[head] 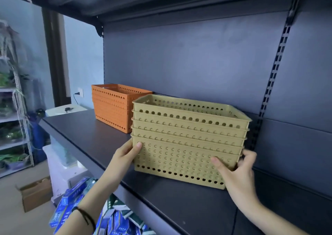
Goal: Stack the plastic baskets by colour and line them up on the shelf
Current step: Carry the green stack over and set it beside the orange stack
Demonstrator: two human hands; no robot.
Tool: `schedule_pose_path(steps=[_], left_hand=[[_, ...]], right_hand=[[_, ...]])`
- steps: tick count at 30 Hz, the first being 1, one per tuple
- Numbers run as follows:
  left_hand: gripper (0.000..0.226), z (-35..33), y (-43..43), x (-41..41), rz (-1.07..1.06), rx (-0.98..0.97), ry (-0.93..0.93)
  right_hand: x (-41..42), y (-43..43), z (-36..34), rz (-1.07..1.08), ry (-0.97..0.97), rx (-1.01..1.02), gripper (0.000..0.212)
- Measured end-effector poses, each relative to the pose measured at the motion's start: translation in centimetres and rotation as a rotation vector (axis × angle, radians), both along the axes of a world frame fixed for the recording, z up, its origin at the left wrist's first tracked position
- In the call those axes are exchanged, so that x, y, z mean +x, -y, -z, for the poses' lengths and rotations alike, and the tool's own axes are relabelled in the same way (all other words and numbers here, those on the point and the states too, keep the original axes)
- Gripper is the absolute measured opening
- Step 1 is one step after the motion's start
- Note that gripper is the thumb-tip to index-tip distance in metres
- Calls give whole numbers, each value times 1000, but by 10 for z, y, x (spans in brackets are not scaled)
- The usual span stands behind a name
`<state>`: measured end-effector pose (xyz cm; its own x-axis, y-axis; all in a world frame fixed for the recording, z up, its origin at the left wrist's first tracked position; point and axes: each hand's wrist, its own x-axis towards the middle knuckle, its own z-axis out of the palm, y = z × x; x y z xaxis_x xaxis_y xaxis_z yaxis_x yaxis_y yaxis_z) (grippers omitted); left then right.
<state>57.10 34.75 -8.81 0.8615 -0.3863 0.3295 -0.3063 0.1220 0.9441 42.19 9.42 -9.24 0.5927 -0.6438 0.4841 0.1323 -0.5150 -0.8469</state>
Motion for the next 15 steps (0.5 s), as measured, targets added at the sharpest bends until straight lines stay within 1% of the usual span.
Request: schedule_pose_path(steps=[2,5,8,15], left_hand=[[28,5,-5,19,57,-8,-37],[34,5,-9,47,122,18,-19],[24,3,-12,75,157,47,-11],[24,6,-22,148,147,141,84]], right_hand=[[12,-6,4,20,-14,-6,65],[26,-13,3,59,0,3,66],[38,-26,1,109,10,1,67],[84,-64,0,213,52,17,65]])
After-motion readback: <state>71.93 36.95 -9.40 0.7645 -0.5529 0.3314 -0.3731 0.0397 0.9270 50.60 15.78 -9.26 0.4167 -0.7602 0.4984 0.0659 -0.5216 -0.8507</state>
